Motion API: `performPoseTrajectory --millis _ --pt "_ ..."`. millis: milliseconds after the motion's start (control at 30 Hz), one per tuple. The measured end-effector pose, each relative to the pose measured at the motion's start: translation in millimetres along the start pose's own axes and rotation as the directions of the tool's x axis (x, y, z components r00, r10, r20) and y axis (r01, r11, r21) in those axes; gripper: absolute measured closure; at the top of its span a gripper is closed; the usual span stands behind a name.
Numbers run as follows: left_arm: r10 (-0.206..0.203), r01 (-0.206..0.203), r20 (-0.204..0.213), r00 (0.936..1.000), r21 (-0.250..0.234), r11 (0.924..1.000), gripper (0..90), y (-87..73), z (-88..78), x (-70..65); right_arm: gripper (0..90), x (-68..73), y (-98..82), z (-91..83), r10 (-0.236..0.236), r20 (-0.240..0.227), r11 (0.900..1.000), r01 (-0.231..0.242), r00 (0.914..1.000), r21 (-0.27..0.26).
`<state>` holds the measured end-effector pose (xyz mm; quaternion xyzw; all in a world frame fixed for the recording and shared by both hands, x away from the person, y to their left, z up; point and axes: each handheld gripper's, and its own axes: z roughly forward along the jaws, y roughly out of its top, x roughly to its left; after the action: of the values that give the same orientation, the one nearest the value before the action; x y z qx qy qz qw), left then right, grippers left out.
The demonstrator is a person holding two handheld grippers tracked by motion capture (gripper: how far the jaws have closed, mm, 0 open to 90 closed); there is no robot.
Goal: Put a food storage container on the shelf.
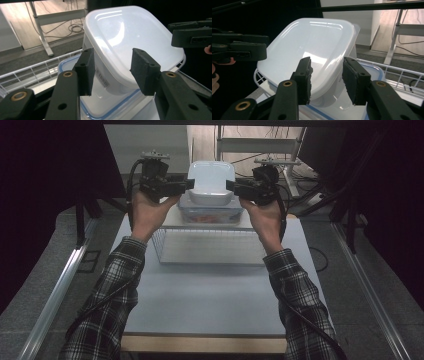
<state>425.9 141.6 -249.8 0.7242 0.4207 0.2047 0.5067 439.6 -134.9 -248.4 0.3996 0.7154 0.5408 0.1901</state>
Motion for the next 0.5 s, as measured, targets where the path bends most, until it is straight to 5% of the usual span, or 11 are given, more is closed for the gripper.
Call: performPoseTrajectory --millis 233,500 --pt "-0.005 0.005 0.001 1.0000 0.007 1.0000 50.5 3.5 3.9 1.2 54.6 -4.2 2.7 5.4 0.008 0.039 1.000 -0.007 0.9992 -0.011" --pt "0.028 -0.028 0.019 0.9994 0.027 0.9993 42.5 5.8 -2.1 -0.3 48.6 -8.6 4.8 -0.6 0.021 0.011 1.000 -0.021 0.9997 -0.015"
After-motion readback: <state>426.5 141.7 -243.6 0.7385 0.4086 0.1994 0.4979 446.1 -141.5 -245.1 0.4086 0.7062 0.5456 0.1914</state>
